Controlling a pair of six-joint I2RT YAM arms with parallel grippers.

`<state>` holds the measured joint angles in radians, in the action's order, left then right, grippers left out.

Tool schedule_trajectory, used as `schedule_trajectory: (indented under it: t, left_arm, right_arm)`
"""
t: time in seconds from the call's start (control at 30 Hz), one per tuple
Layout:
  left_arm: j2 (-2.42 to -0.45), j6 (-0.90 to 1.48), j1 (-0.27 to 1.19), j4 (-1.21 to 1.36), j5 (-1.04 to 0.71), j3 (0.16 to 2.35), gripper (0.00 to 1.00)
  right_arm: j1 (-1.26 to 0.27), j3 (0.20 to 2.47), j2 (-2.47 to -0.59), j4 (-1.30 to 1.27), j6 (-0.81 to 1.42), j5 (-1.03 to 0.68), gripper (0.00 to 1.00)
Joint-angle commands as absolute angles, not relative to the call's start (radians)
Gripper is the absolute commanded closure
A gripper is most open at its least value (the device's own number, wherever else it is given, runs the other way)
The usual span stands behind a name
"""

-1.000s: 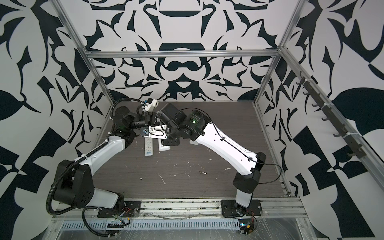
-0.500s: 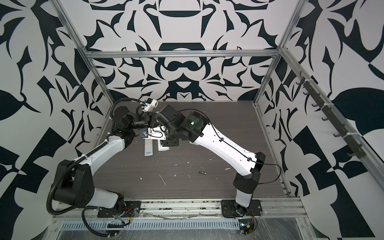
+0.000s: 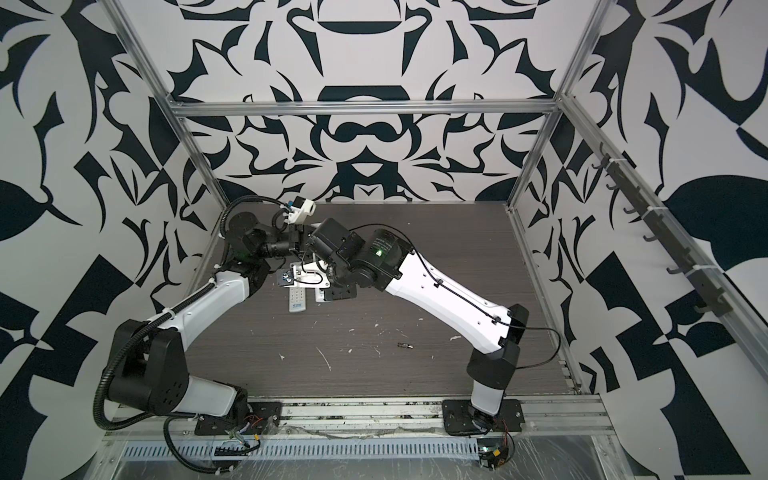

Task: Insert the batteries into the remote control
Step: 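Press the battery down into the compartment with the right gripper, then open the right gripper and draw it back toward the second battery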

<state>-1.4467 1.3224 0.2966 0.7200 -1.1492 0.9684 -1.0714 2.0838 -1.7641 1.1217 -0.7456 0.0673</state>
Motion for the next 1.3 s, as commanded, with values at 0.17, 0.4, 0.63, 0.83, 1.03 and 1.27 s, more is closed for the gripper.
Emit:
schedule_trajectory:
  t: [0.17, 0.4, 0.63, 0.83, 1.03, 1.27]
  left_arm:
    - [-1.415, 1.310, 0.296, 0.700, -1.131, 0.976, 1.00]
    - [-1.353, 0.997, 0.262, 0.242, -0.943, 0.990, 1.00]
    - [-1.332, 0.963, 0.226, 0.174, -0.871, 0.937, 1.00]
    - [-1.302, 0.947, 0.219, 0.147, -0.839, 0.891, 1.00]
    - [-1.300, 0.981, 0.219, 0.206, -0.857, 0.841, 1.00]
    - [-1.282, 0.968, 0.218, 0.192, -0.874, 0.827, 1.00]
  right_arm:
    - [-1.077, 2.100, -1.777, 1.124, -0.708, 0.097, 0.88]
    - [-1.071, 2.224, -1.727, 1.103, -0.523, 0.097, 0.55]
    - [-1.014, 1.937, -1.499, 0.968, -0.162, 0.130, 0.40]
    - [-0.890, 1.554, -1.334, 1.079, 0.213, 0.119, 0.38]
    - [-0.876, 1.251, -1.243, 1.065, 0.294, -0.021, 0.27]
    - [-0.852, 1.143, -1.295, 1.103, 0.439, -0.043, 0.21]
